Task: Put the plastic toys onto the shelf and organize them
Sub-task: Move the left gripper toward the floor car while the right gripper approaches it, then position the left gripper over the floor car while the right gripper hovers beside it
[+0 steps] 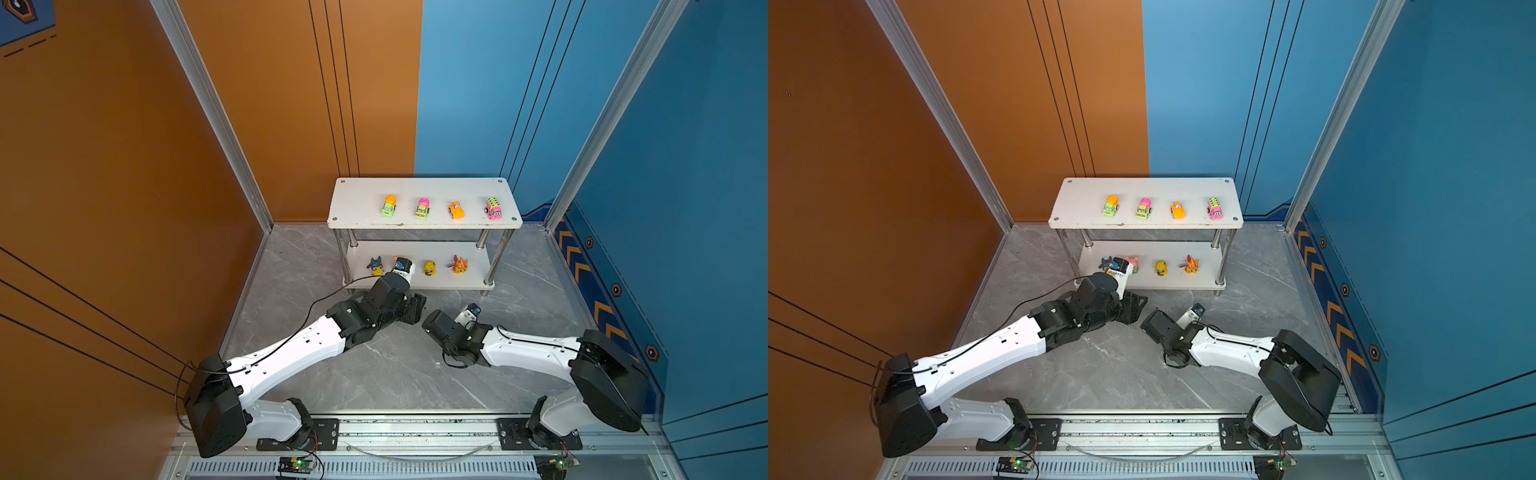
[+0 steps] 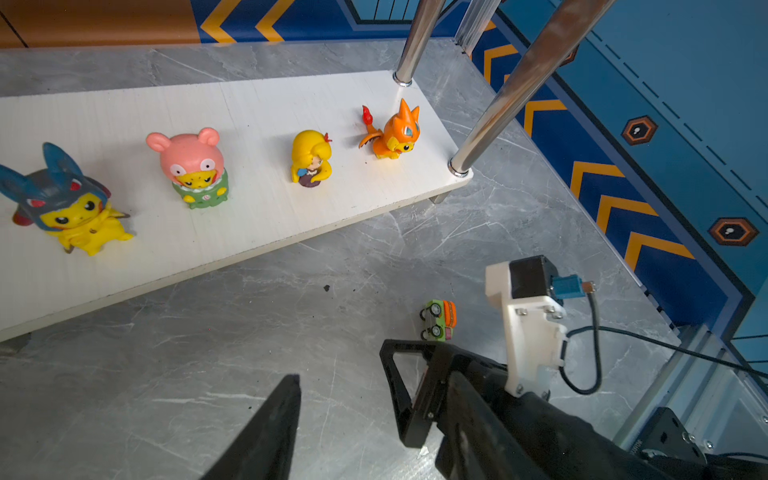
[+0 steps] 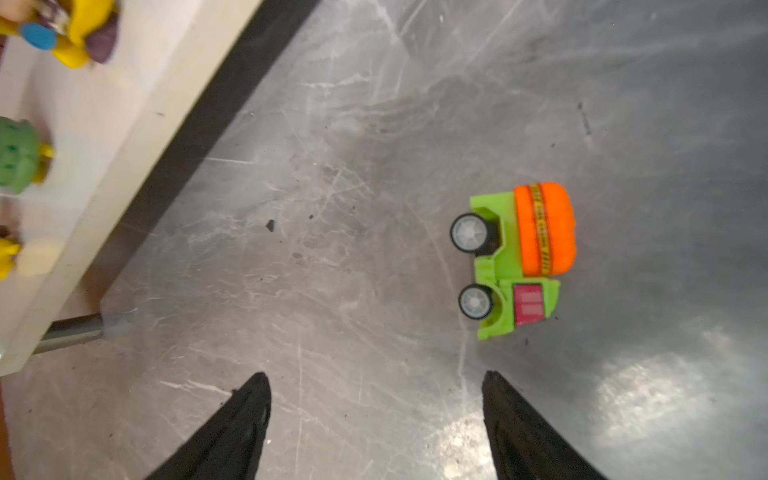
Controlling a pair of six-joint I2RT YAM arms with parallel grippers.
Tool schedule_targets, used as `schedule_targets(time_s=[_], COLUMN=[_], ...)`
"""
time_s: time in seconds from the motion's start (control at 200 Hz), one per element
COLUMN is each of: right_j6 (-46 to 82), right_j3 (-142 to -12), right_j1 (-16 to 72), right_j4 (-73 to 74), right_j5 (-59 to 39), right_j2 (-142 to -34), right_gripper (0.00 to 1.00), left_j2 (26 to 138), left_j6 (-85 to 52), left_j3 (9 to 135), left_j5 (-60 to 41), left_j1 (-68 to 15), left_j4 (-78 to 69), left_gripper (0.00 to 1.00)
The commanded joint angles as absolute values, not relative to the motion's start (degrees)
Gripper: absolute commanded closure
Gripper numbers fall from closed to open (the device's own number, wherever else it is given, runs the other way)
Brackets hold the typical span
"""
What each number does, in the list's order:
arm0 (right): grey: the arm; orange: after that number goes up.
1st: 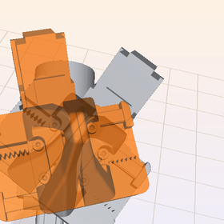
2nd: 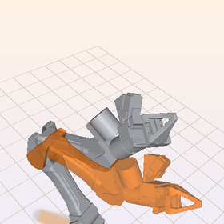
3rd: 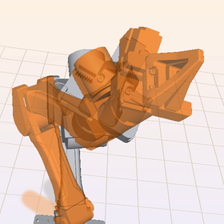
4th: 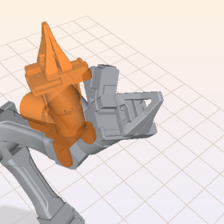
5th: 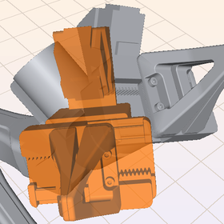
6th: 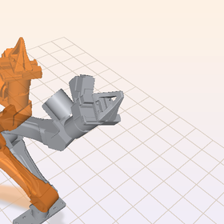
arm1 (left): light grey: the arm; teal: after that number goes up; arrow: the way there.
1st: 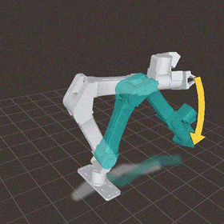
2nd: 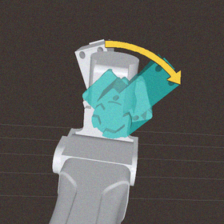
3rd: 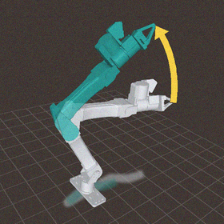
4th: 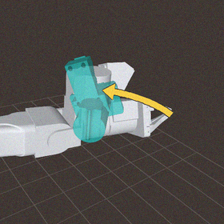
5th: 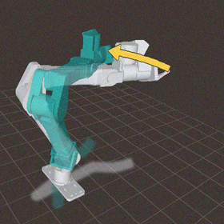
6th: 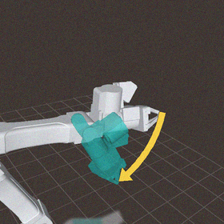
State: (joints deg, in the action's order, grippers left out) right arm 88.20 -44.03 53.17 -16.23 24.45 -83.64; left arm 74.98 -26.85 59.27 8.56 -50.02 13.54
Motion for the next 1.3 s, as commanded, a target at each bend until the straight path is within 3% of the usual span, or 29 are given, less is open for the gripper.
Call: schedule_targets(time_s=[0.0,0.045,0.08,0.175,0.2,0.28,0.37,0.501,0.836,1.297], right_j6=[84.9,84.0,82.7,76.2,74.1,68.1,62.1,56.3,50.5,46.4], right_j3=[-41.2,-39.6,-38.1,-33.0,-31.4,-26.9,-23.2,-21.3,-22.0,-24.0], right_j1=[53.7,54.0,53.7,44.3,39.8,26.3,15.7,9.3,7.1,2.3], right_j4=[-23.5,-27.8,-31.7,-36.8,-37.7,-40.4,-42.0,-41.9,-35.2,-32.2], right_j5=[31.1,33.0,34.5,25.6,21.4,8.8,-1.2,-7.2,-11.1,-15.2], right_j2=[-73.0,-67.0,-61.4,-49.3,-46.3,-39.2,-35.6,-36.2,-44.2,-49.1], right_gripper=[0.21,0.23,0.33,0.72,0.77,1.0,1.0,1.0,1.0,1.0], left_j2=[74.2,75.3,76.8,81.9,83.4,88.8,96.1,104.1,116.1,119.7], left_j6=[-26.0,-25.0,-24.2,-22.0,-21.9,-21.9,-22.5,-24.0,-26.5,-29.5], left_j3=[57.3,57.2,57.5,58.6,60.3,62.9,67.5,72.8,83.9,84.7], left_j5=[9.1,8.1,7.4,6.5,6.4,4.8,3.6,1.4,4.8,9.7], left_j1=[-50.9,-51.7,-52.3,-55.7,-56.7,-59.7,-61.9,-63.6,-63.1,-59.5], left_j4=[14.4,13.9,13.5,12.6,12.0,8.4,7.6,6.2,9.7,16.7], left_gripper=[0.42,0.42,0.42,0.45,0.49,0.78,1.0,1.0,1.0,1.0])
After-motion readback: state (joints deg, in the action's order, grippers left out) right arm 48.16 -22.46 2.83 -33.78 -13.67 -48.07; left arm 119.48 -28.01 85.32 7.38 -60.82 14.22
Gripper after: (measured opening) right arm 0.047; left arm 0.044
